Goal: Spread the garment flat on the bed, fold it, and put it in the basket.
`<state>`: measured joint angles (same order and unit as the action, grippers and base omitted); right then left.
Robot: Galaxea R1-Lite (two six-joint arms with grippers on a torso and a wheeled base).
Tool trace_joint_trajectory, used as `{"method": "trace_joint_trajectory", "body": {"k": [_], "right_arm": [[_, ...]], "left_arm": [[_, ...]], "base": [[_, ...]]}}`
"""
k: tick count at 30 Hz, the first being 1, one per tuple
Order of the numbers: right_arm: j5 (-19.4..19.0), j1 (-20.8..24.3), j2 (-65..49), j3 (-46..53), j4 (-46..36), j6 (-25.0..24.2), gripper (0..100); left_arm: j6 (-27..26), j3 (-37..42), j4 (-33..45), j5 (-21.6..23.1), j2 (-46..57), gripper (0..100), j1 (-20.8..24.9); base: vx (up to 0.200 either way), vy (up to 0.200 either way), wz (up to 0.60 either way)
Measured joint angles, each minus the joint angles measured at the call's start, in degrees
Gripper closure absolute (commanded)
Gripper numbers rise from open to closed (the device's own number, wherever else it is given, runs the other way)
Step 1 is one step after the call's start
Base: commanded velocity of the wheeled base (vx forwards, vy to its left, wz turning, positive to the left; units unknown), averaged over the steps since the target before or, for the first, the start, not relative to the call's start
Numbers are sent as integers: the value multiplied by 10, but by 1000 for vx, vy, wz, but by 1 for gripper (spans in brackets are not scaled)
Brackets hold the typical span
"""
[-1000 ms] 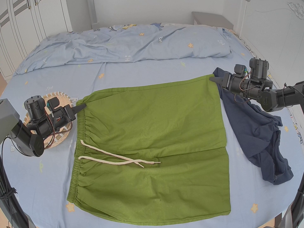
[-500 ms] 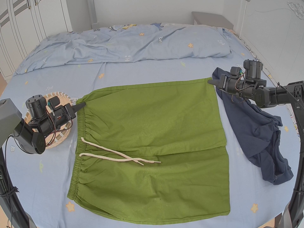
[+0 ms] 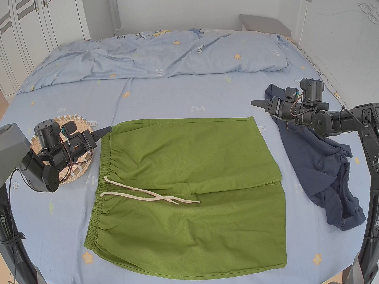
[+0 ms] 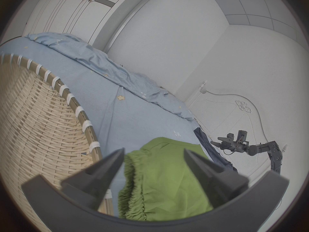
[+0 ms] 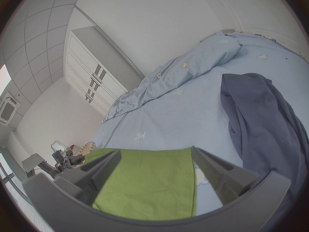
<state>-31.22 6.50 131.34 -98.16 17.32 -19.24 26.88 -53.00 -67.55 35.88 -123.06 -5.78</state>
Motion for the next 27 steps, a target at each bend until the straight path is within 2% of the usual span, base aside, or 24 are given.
{"method": "trace_joint_trajectory", "body": {"k": [10, 17, 22, 27], "right_arm": [[5, 1, -13, 26, 1, 0, 0], [5, 2, -64, 78, 4, 0, 0], [5, 1, -127, 160, 5, -3, 0], [2, -1, -202, 285, 6, -3, 0]], "left_arm": [[-1, 7, -10, -38, 13, 0, 18], [-1, 22, -11, -45, 54, 0, 30], [5, 55, -8, -46, 94, 0, 34], [45, 120, -8, -46, 135, 0, 39]], "base": [[0, 0, 0], [0, 0, 0], [0, 0, 0], [0, 0, 0]]}}
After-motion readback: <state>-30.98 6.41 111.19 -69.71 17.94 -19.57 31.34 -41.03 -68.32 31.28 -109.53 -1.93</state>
